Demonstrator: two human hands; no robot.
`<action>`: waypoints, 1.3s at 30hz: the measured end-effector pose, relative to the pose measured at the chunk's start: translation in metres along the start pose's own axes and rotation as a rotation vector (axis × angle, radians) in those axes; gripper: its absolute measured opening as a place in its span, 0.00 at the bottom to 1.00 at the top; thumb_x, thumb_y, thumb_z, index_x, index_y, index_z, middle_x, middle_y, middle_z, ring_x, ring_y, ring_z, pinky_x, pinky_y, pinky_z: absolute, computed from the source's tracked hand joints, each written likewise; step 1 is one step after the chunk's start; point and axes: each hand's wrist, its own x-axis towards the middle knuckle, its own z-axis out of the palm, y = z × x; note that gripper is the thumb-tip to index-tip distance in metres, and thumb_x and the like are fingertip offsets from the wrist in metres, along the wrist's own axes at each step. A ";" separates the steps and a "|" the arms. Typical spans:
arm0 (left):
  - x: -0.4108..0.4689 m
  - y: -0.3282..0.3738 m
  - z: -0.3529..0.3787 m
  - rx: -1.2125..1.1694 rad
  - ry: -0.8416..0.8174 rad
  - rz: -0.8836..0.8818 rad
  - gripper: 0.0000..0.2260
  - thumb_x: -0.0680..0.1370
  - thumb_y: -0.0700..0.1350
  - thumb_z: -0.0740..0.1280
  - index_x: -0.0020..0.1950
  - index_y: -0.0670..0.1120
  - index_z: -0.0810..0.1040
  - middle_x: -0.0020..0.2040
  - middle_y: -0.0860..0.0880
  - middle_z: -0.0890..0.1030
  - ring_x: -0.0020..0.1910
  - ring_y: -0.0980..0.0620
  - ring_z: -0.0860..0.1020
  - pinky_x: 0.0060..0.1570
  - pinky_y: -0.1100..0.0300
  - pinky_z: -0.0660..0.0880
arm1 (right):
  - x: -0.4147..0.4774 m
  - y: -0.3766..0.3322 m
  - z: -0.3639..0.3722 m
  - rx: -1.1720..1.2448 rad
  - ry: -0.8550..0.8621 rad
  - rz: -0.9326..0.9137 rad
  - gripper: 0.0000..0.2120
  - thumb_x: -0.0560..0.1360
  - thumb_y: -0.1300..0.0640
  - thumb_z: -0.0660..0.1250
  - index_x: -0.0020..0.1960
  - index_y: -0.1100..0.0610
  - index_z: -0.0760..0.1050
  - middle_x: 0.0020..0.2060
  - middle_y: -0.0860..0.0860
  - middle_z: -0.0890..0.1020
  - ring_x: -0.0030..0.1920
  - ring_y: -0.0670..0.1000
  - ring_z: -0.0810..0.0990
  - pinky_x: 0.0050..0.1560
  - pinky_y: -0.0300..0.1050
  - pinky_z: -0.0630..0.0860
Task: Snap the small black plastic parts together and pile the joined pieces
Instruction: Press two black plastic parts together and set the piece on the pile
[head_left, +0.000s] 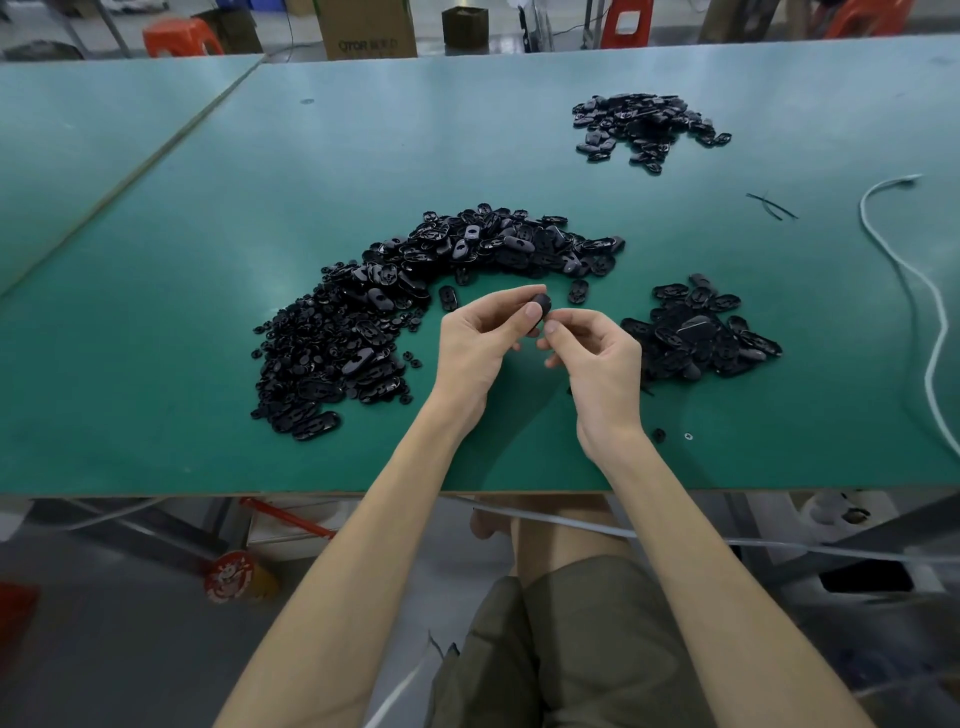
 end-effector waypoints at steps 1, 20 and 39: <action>0.000 0.000 0.000 0.003 0.001 0.004 0.08 0.79 0.39 0.74 0.57 0.48 0.87 0.52 0.48 0.88 0.47 0.56 0.82 0.43 0.66 0.75 | 0.000 0.000 0.000 0.014 0.012 0.001 0.03 0.79 0.64 0.72 0.52 0.59 0.82 0.41 0.51 0.87 0.41 0.48 0.85 0.39 0.40 0.78; -0.004 0.004 0.002 0.071 -0.139 0.020 0.11 0.78 0.33 0.72 0.60 0.41 0.84 0.52 0.48 0.88 0.49 0.55 0.85 0.51 0.67 0.77 | 0.001 0.000 -0.002 0.077 0.109 0.017 0.02 0.81 0.59 0.72 0.49 0.58 0.81 0.35 0.49 0.83 0.35 0.45 0.80 0.37 0.38 0.77; -0.004 0.005 0.005 0.089 -0.058 0.029 0.09 0.76 0.34 0.75 0.56 0.40 0.85 0.51 0.46 0.88 0.51 0.53 0.85 0.50 0.66 0.77 | 0.003 0.002 -0.001 0.022 0.090 0.041 0.07 0.80 0.52 0.73 0.48 0.55 0.81 0.33 0.46 0.83 0.31 0.44 0.77 0.40 0.36 0.76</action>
